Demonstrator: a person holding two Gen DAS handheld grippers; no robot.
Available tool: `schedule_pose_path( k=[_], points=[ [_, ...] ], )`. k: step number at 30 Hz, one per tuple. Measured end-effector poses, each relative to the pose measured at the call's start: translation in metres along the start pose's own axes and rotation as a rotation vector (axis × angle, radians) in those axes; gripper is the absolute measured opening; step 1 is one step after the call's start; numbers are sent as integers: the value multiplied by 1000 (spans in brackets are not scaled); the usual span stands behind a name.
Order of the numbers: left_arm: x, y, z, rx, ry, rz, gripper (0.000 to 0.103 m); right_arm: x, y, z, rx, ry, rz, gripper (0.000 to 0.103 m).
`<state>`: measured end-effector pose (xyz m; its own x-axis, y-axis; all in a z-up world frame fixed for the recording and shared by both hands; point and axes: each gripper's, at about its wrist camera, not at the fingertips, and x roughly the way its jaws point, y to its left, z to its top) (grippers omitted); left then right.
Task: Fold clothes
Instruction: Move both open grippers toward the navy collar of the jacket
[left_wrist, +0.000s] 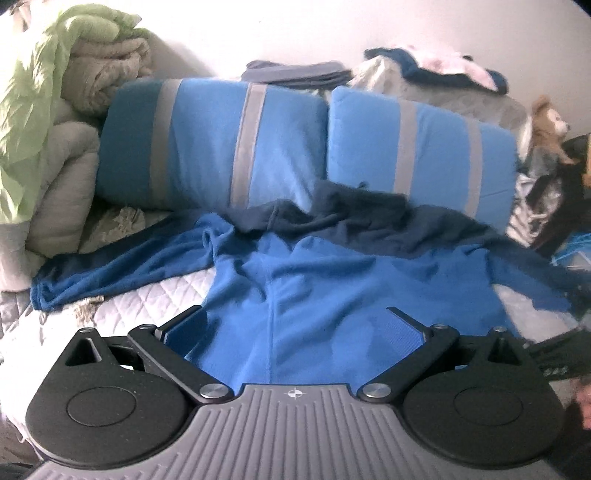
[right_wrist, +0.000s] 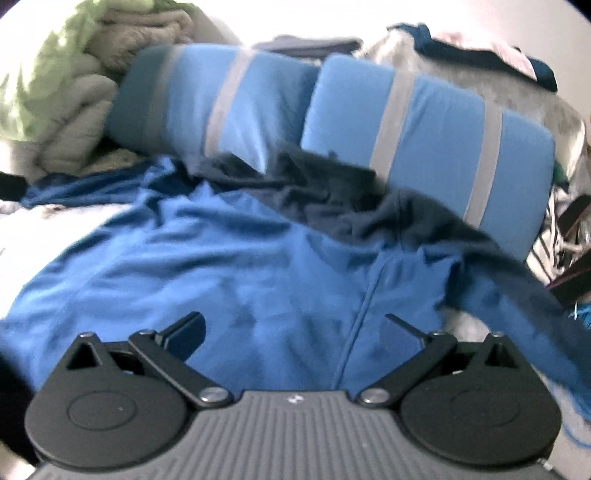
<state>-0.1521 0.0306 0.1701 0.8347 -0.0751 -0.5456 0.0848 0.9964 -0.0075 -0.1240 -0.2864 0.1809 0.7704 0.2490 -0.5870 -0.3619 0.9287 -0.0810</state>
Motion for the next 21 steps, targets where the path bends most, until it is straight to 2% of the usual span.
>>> schedule_pose_path(
  k=[8, 11, 15, 18, 21],
  points=[
    [-41, 0, 54, 36, 13, -96, 103, -76, -40, 69, 96, 19, 100, 103],
    [-53, 2, 77, 45, -9, -104, 103, -96, -61, 97, 151, 19, 128, 103],
    [-62, -2, 108, 57, -40, -128, 103, -116, -85, 128, 168, 5, 112, 103],
    [-58, -8, 130, 74, -33, -156, 103, -122, -96, 149, 152, 2, 91, 103],
    [-51, -14, 152, 96, -38, -264, 103, -121, -107, 169, 143, 7, 74, 103]
  ],
)
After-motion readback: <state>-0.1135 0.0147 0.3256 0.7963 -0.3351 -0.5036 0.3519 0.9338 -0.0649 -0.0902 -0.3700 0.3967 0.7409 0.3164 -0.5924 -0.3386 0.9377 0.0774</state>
